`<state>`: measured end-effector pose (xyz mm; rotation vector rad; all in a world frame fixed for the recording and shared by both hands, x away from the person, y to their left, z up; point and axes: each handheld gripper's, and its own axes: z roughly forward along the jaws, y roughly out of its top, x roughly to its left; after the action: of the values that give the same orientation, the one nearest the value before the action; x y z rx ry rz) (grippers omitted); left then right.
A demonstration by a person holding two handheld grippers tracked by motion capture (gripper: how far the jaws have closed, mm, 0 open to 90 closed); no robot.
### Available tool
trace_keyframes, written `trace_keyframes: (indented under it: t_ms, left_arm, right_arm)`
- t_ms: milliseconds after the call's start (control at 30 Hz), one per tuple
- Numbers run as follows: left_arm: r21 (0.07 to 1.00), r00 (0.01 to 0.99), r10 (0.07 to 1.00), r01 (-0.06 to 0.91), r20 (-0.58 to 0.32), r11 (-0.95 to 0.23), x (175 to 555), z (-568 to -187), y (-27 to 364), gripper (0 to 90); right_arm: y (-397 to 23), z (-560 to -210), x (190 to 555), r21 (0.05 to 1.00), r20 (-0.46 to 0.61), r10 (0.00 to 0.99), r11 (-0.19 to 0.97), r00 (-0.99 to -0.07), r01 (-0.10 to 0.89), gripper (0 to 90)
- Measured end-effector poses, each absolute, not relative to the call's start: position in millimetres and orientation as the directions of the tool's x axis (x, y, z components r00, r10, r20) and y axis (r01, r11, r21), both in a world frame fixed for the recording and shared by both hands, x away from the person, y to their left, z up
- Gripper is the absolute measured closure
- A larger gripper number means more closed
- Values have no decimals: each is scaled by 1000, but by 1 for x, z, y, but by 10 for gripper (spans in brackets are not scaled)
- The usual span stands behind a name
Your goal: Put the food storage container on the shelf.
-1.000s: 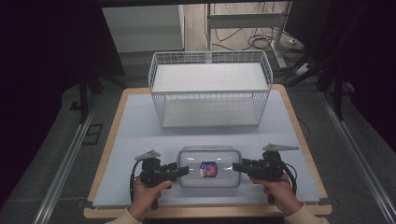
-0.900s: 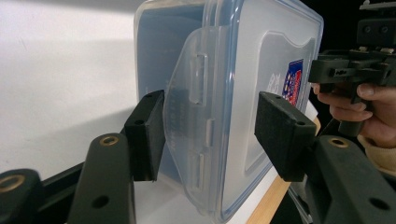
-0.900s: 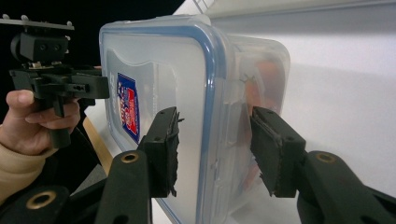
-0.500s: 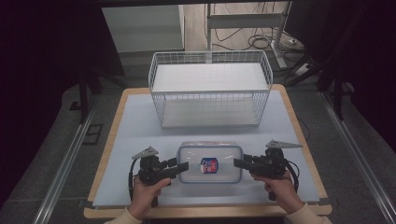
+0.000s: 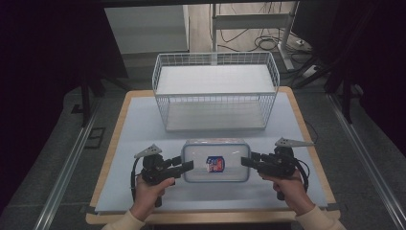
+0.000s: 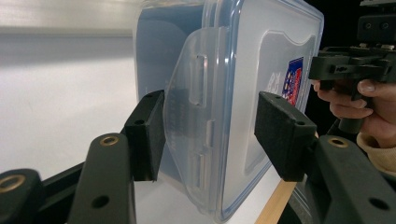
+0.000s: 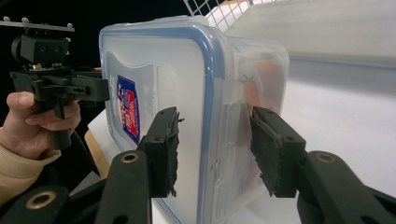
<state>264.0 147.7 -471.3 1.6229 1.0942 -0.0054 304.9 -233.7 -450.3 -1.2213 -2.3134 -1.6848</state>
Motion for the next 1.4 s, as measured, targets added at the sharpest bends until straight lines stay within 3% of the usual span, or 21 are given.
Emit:
trace_keyframes:
  t_ms: [1400]
  left_arm:
    - [830,617,637,555,-462,64,323,-382,157,447]
  right_arm:
    - [-224,-361,358,864,367,567,87,-737,496,529]
